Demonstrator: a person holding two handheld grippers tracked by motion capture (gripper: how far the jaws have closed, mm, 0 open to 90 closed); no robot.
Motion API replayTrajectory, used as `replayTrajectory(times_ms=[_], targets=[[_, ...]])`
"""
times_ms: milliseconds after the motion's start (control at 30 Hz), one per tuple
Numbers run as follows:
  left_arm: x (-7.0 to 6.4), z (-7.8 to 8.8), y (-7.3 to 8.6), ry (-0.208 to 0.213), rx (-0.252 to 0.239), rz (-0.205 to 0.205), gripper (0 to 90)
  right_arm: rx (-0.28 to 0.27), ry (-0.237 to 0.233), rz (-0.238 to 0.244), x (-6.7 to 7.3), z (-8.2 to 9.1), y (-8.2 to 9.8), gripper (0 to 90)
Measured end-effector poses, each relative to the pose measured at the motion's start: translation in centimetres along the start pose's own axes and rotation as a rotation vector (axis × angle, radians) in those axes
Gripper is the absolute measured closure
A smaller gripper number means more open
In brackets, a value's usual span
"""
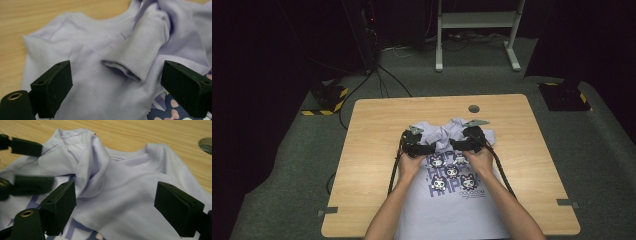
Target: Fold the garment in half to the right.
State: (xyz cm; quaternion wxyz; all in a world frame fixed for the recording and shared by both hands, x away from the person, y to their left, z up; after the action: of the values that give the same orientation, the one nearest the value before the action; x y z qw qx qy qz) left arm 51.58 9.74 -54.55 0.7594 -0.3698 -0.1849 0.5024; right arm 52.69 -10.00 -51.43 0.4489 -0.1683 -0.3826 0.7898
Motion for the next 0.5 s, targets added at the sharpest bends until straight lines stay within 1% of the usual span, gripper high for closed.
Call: replayTrajectory(times_ms=[100,167,267,333,400,433,500], targets=[[-0.8,-0.9,0.4,0.004,0.047,-0.05,10.1,-0.003,0.0,0.011,0.9,-0.7,-0.5,17.8],[-1.2,-1.2,0.6,0.002,0.061,-0.063,9.4,-0.014,0.019,0.017,1.5,-1.3,-0.7,18.4],[-1.2,-1.3,0.6,0.003,0.059,-0.067,9.2,0.008,0.057,0.017,1.6,-2.5,-0.5,19.0],[-0.9,-1.1,0.7,0.004,0.066,-0.07,9.1,0.033,0.088,0.01,1.1,-3.2,-0.1,19.0],[-0.3,-0.8,0.9,-0.005,0.062,-0.06,8.8,0.062,0.117,-0.003,0.2,-3.5,0.4,16.9],[0.0,-0.7,1.0,-0.01,0.057,-0.057,8.8,0.076,0.116,-0.021,-0.5,-3.4,0.7,16.0],[0.6,-0.3,1.3,-0.013,0.047,-0.044,9.0,0.082,0.119,-0.043,-1.4,-3.1,1.1,15.7]])
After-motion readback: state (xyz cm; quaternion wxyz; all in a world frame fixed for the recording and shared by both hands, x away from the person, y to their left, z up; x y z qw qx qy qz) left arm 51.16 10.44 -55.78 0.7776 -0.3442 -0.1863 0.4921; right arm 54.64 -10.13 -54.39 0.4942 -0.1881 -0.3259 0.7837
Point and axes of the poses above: each handheld gripper's, and its own axes: z roughly backward along the jaws, y roughly out of its underside, x roughly to its left, the point moved 3 cm from there along -z, roughly forward along the jaws, and after that the axes turned 1 degree about -z, right-handed, at the moved point
